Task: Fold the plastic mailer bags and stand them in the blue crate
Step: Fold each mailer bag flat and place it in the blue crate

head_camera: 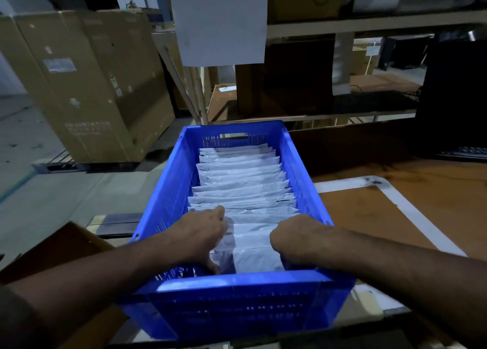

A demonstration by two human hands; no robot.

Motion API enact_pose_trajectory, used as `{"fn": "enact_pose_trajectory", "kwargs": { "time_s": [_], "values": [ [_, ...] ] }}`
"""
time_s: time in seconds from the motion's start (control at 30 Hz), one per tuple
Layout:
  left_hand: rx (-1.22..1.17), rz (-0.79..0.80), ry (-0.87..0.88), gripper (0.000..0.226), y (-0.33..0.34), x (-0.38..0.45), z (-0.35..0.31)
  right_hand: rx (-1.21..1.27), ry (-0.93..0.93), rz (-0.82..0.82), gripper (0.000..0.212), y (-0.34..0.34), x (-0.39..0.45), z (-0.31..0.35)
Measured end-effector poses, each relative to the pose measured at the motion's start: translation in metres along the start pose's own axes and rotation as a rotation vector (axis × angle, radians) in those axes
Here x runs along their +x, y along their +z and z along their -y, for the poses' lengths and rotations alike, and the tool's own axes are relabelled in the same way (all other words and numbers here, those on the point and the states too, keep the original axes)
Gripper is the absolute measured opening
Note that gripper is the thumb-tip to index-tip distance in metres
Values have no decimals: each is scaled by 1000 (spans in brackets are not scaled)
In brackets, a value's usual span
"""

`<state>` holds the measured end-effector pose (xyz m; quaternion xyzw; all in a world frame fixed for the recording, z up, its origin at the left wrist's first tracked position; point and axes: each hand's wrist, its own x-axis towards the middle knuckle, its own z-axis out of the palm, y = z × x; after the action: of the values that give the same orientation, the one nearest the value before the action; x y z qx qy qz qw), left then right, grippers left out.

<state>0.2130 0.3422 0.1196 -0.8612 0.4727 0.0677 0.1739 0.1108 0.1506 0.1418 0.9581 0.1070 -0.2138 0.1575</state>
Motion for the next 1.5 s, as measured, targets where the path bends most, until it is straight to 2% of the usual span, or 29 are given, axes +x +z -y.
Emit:
{"fn": "enact_pose_trajectory", "kwargs": {
  "time_s": [0.1,0.2,0.27,0.4,0.57,0.67,0.83,1.07,1.3,1.5],
  "values": [
    [-8,-6,-2,50,6,0,-2,33,-16,18,6,5,3,1],
    [-37,-8,-24,60,-2,1,-1,92,12,-11,19,3,-2,0],
    [-113,-18,-44,65,-9,1,3,125,28,-90,22,-2,-8,-3],
    [-246,-134,-89,57,-24,0,6,216,66,-406,24,1,-17,-15],
    [-493,-472,-107,37,-49,9,-13,410,145,-762,26,3,-34,-29],
    [-573,-634,-92,30,-67,26,-36,543,232,-896,24,15,-45,-45],
    [-622,-721,-3,28,-109,68,-78,671,420,-926,17,46,-71,-76],
    [-372,-593,175,45,-152,149,-184,750,669,-815,26,115,-122,-141],
    [-338,-469,253,51,-174,266,-293,831,922,-697,23,221,-181,-250],
    [-515,-445,226,43,-174,375,-404,881,1024,-724,24,313,-214,-372]
  ]
}}
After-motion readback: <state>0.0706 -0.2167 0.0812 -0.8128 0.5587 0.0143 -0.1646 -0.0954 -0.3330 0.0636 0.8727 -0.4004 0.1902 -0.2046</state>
